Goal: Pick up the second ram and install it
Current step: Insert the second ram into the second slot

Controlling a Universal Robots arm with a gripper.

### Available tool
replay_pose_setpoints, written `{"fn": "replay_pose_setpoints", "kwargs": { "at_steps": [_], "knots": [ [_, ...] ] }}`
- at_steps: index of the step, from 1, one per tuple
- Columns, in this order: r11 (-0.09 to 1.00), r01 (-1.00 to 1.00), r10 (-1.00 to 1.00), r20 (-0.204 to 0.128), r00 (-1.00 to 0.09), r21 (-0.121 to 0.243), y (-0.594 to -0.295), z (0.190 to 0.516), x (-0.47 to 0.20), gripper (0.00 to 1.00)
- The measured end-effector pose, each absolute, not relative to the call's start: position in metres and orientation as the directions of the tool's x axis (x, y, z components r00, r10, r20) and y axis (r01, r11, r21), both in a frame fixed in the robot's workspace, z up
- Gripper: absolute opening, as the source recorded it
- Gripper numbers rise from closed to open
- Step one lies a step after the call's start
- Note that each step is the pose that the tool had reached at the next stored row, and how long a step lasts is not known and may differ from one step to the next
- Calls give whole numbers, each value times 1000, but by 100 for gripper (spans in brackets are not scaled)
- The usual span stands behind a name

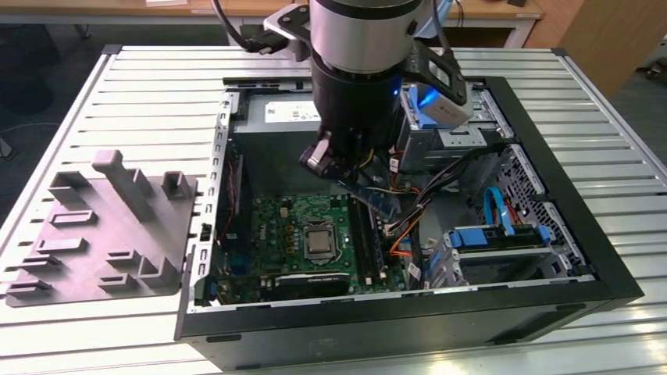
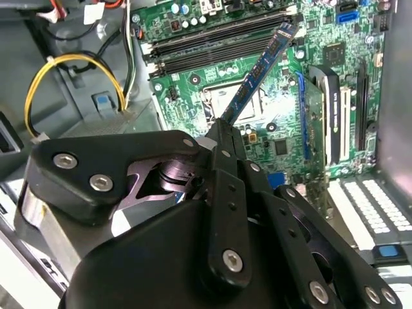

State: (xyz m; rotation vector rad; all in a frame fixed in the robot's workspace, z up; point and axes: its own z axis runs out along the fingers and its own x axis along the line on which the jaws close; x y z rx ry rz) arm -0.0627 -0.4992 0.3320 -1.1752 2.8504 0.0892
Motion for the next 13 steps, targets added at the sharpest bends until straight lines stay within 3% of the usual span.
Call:
{"fn": "replay_pose_setpoints", "kwargs": {
  "at_steps": [13],
  "knots": [
    [829,-558,-555,-75,-828,32,-499,332,-63,11]
  ]
}}
